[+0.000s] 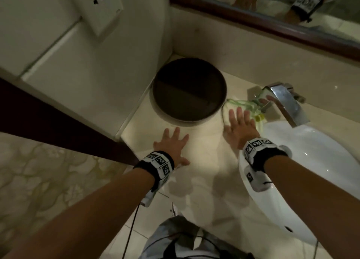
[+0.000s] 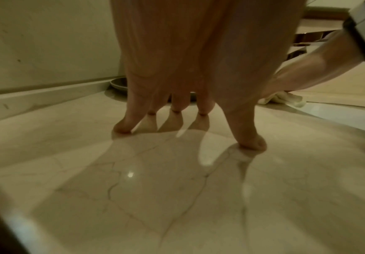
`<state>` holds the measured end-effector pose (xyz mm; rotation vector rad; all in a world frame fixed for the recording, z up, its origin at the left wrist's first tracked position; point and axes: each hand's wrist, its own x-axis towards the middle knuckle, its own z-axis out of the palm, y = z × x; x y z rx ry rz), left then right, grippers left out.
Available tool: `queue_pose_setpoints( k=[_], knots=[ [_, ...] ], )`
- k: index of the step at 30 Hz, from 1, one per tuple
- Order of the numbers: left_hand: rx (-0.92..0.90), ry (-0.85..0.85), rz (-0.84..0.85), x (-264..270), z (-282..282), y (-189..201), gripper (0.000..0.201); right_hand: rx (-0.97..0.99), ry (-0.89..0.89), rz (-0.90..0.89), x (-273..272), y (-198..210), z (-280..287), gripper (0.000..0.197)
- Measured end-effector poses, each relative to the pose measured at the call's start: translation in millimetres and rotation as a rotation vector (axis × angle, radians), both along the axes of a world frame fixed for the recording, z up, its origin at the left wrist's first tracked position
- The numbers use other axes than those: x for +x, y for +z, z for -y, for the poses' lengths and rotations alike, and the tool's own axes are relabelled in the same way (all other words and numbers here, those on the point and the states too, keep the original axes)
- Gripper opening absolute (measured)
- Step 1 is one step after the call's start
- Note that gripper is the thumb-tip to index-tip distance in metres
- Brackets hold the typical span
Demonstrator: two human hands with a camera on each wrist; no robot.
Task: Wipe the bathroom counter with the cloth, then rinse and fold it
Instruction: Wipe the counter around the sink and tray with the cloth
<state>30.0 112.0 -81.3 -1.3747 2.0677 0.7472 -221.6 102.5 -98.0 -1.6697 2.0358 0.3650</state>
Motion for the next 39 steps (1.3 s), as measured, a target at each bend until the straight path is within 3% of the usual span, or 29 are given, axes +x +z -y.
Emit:
queue_pose_setpoints(
  k=[6,15,18,25,29,34,39],
  knots=[
    [0.013,-0.003,0.000,-3,0,1,0.098,-0.008,0.073,-0.005,8,5,-24,0.064],
    [-0.012,-0.014,-0.014,-2,0,1,0.097,-0.071,0.442,0.045,80,2,-127,0.064],
    [-0.016,-0.010,-0.018,-1,-1,1,0.098,-0.096,0.444,0.047,91,-2,-141,0.059],
    [-0.013,-0.004,-0.028,2,-1,0,0.097,-0.078,0.511,0.090,71,4,-123,0.067],
    [0.000,-0.014,-0.015,1,-2,2,0.096,-0.009,0.414,0.063,54,9,-95,0.080],
    [0.006,-0.036,-0.004,-1,0,4,0.097,0.003,0.248,0.040,31,8,-41,0.064],
    [0.018,-0.018,-0.009,1,0,3,0.098,0.014,0.275,0.007,22,8,-23,0.064]
  ],
)
